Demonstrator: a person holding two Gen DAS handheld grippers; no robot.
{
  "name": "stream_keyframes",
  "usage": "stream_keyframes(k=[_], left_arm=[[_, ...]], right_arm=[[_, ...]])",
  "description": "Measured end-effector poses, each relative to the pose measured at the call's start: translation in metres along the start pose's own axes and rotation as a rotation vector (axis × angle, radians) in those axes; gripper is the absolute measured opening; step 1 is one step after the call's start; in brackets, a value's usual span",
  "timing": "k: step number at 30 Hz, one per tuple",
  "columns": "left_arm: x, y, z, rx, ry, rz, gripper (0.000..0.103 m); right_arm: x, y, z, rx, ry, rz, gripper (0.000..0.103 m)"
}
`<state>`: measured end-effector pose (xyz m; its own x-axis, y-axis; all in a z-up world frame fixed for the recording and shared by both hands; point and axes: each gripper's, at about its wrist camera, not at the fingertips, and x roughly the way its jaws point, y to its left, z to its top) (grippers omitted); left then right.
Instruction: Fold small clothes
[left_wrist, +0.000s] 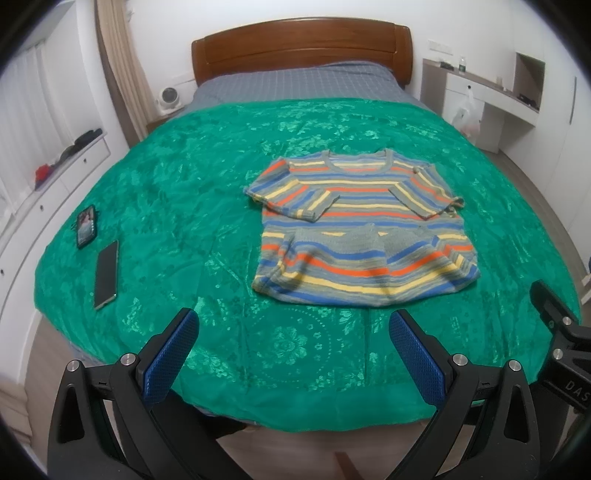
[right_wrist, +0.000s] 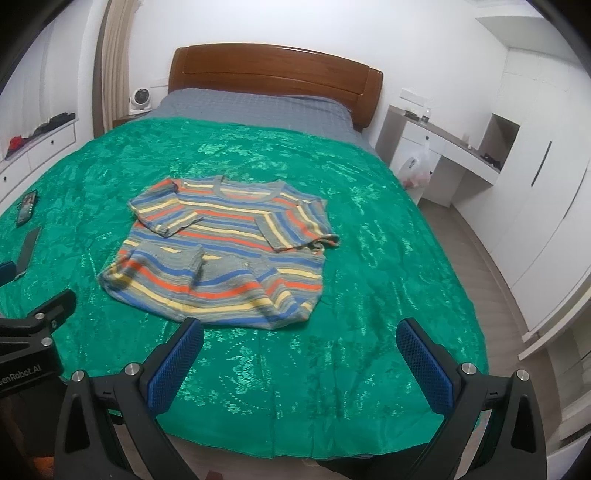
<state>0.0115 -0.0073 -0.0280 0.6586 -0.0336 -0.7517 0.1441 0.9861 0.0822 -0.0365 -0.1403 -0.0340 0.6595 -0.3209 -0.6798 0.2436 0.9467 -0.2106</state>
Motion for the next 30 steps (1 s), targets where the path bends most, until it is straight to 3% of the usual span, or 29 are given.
stream_keyframes(k=[30], left_arm=[[0.0044, -0.0036, -0.0059, 0.004, 0.012, 0.000, 0.103]], right_arm=[[0.0059, -0.0052, -0.0060, 0.015, 0.025, -0.004, 0.103]])
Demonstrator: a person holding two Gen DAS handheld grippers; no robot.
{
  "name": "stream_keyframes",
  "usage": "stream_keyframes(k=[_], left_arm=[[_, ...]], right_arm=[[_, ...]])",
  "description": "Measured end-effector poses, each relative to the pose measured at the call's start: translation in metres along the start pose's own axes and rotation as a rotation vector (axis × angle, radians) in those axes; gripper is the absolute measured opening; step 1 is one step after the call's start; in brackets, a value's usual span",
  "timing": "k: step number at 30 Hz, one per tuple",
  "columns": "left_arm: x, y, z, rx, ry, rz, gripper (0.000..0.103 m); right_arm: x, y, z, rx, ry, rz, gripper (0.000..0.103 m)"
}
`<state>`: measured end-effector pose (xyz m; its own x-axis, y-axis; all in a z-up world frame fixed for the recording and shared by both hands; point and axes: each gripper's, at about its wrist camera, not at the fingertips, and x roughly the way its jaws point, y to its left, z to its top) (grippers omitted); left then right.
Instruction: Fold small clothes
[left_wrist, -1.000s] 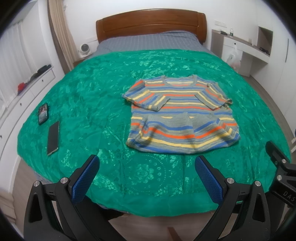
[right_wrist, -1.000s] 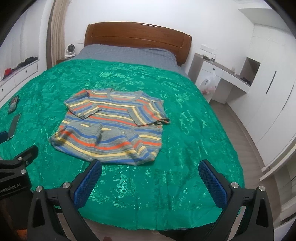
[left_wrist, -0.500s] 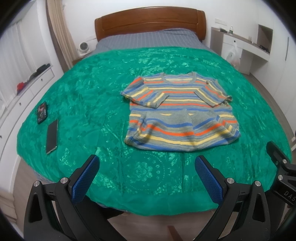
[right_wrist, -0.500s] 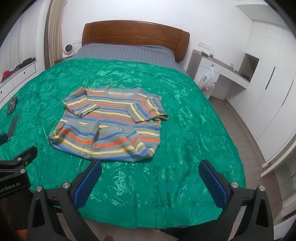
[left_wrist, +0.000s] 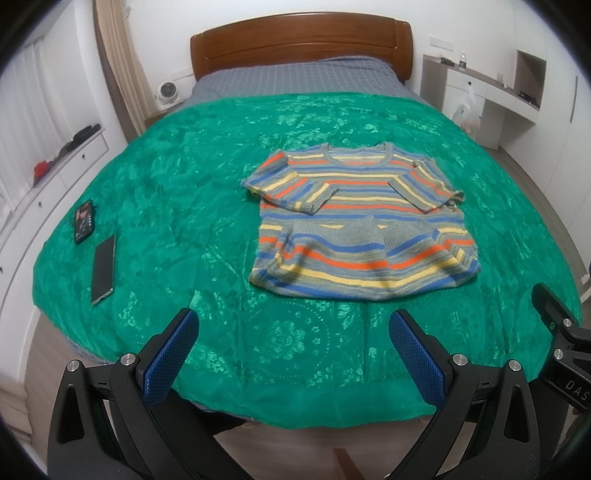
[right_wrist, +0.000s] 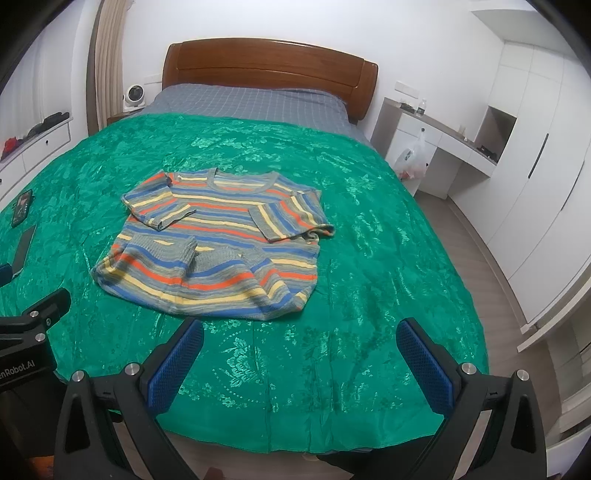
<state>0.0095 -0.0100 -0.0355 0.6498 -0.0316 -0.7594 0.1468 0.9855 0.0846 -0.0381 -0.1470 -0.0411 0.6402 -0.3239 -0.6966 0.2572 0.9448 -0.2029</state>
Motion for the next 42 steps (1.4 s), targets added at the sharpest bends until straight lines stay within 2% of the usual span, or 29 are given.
stream_keyframes(k=[24, 26, 28, 30, 32, 35, 37, 38, 39, 42], left_arm=[[0.003, 0.006, -0.003, 0.019, -0.013, -0.006, 0.103], [0.011, 0.020, -0.002, 0.026, -0.036, -0.026, 0.103], [0.032, 0.042, 0.001, 0.004, -0.022, -0.110, 0.103], [0.065, 0.065, 0.007, -0.029, 0.034, -0.201, 0.103], [0.100, 0.079, 0.015, -0.035, 0.090, -0.247, 0.102], [0.138, 0.086, 0.031, -0.039, 0.142, -0.255, 0.101], [0.157, 0.082, 0.042, -0.029, 0.156, -0.269, 0.100], [0.164, 0.080, 0.046, -0.019, 0.167, -0.265, 0.095], [0.171, 0.074, 0.050, -0.003, 0.181, -0.259, 0.086], [0.189, 0.057, 0.055, 0.057, 0.237, -0.277, 0.074]], right_arm=[[0.002, 0.004, -0.004, -0.015, 0.011, 0.020, 0.103], [0.008, -0.006, -0.003, -0.017, -0.016, 0.057, 0.103], [0.022, -0.026, 0.001, -0.006, -0.031, 0.103, 0.103], [0.039, -0.044, 0.005, -0.002, -0.049, 0.143, 0.103], [0.066, -0.057, 0.011, -0.014, -0.017, 0.202, 0.103], [0.117, -0.065, 0.026, 0.005, 0.087, 0.362, 0.102], [0.152, -0.062, 0.038, 0.025, 0.144, 0.430, 0.097], [0.169, -0.057, 0.046, 0.027, 0.168, 0.453, 0.085], [0.184, -0.052, 0.053, 0.026, 0.193, 0.466, 0.074], [0.226, -0.032, 0.063, 0.011, 0.288, 0.516, 0.062]])
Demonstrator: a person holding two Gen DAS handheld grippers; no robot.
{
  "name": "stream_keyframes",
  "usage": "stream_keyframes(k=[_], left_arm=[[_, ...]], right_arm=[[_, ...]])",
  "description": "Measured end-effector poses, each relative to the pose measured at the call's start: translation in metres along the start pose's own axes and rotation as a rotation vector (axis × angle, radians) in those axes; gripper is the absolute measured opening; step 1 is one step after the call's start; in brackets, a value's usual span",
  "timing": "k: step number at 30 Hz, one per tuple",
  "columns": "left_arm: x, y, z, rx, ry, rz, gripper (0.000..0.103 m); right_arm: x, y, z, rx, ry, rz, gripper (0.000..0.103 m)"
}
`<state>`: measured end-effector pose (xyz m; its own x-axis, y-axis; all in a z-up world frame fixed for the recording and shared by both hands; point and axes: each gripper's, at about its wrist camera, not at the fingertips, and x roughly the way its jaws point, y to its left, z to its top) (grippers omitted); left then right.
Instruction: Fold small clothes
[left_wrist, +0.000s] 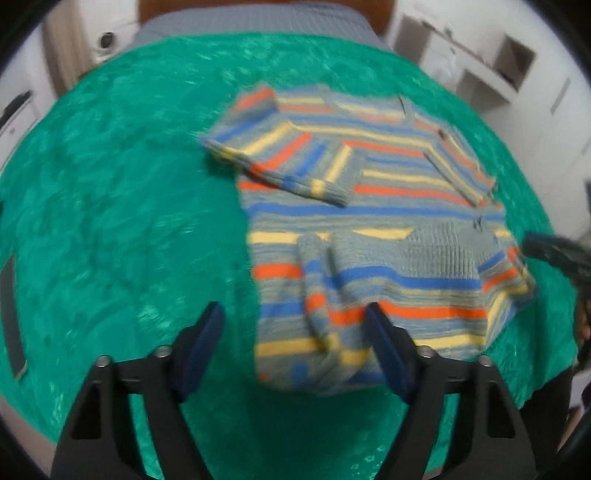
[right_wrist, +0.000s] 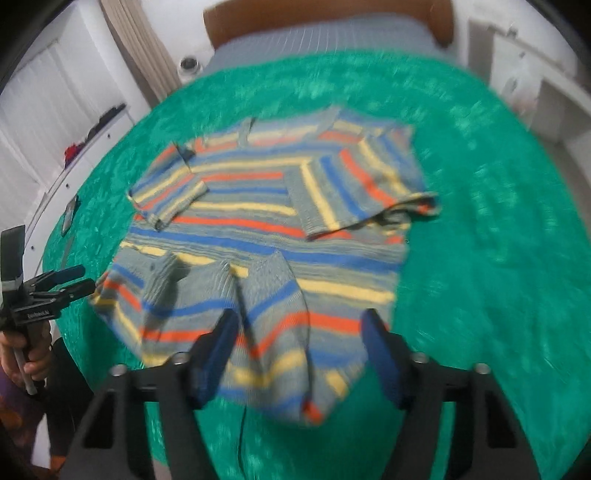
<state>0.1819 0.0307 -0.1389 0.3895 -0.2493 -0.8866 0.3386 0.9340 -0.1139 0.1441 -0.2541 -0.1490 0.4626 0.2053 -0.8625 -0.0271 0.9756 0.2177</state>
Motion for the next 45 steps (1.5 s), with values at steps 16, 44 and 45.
stream_keyframes(k=[16, 44, 45], left_arm=[[-0.119, 0.007, -0.118, 0.383, -0.170, -0.157, 0.010], [-0.029, 0.027, -0.150, 0.035, 0.120, 0.089, 0.000], [-0.027, 0.025, -0.152, 0.041, 0.126, 0.102, 0.000]], right_arm=[[-0.110, 0.043, -0.122, -0.429, -0.037, 0.115, 0.009], [-0.080, -0.025, -0.182, 0.176, 0.123, 0.051, 0.005], [-0.077, -0.028, -0.183, 0.190, 0.127, 0.045, 0.005]])
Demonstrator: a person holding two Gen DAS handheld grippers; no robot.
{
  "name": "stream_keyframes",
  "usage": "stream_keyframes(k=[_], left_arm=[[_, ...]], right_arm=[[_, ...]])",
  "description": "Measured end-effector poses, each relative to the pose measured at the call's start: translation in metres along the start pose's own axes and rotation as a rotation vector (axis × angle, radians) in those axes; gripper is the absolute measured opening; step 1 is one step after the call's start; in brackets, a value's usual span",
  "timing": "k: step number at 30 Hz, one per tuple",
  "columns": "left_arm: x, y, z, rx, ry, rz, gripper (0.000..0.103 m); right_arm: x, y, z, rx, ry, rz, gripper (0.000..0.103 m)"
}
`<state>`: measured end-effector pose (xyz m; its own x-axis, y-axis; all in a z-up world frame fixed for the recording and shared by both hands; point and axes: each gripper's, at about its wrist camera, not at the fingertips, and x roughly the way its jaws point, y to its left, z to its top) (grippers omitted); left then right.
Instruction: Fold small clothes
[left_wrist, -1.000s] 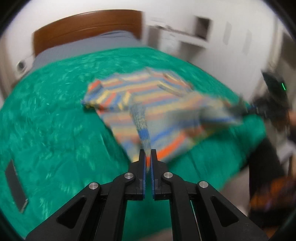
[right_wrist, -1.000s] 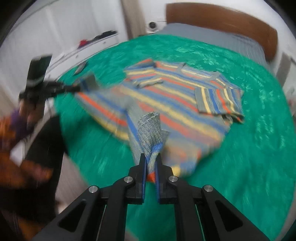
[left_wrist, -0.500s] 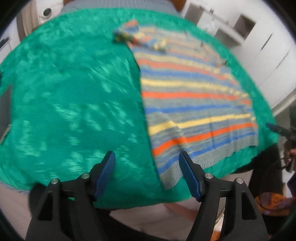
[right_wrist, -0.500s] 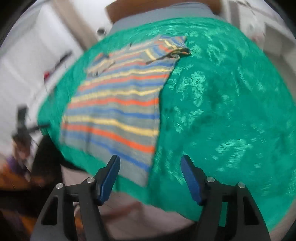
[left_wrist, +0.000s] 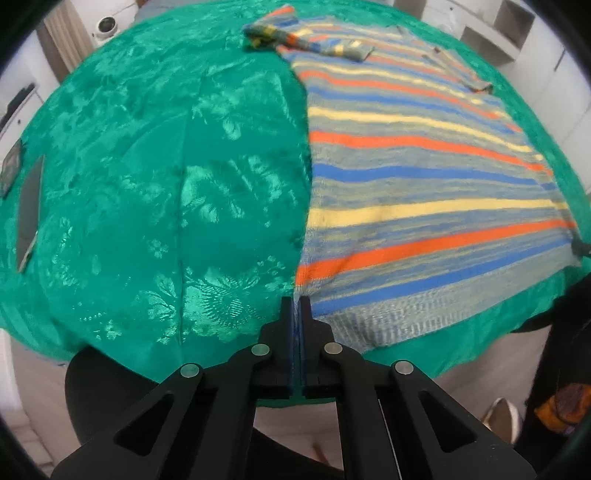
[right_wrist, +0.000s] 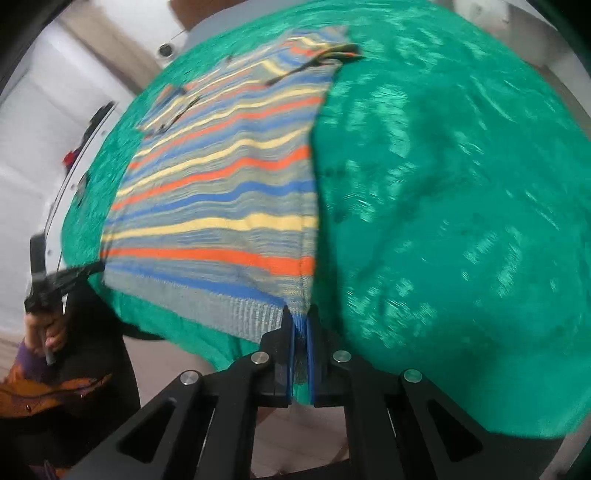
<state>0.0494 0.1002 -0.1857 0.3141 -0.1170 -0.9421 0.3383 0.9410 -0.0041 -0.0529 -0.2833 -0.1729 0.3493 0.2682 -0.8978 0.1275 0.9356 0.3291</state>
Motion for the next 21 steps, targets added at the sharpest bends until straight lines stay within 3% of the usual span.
stream_keyframes(k=[5, 13, 14, 16, 17, 18, 21], left_arm=[[0.014, -0.013, 0.002, 0.041, 0.015, 0.084, 0.000], [0.016, -0.017, 0.004, 0.021, 0.000, 0.059, 0.006], [0.011, -0.018, 0.001, 0.010, -0.012, 0.046, 0.012], [0.002, -0.015, -0.002, -0.014, -0.034, 0.020, 0.039], [-0.006, -0.011, -0.005, -0.033, -0.067, 0.007, 0.058], [-0.013, -0.009, -0.008, -0.046, -0.098, 0.002, 0.063], [-0.039, -0.002, -0.017, -0.090, -0.206, -0.005, 0.076]], right_arm=[[0.048, -0.003, -0.004, 0.058, 0.048, -0.056, 0.005], [0.049, -0.003, -0.005, 0.077, 0.033, -0.065, 0.005], [0.047, -0.003, -0.005, 0.083, 0.030, -0.054, 0.010], [0.040, -0.011, -0.007, 0.098, 0.030, -0.039, 0.020], [0.036, -0.012, -0.009, 0.106, 0.028, -0.041, 0.033], [0.031, -0.013, -0.012, 0.115, 0.020, -0.038, 0.045], [0.011, -0.012, -0.021, 0.127, -0.035, -0.070, 0.061]])
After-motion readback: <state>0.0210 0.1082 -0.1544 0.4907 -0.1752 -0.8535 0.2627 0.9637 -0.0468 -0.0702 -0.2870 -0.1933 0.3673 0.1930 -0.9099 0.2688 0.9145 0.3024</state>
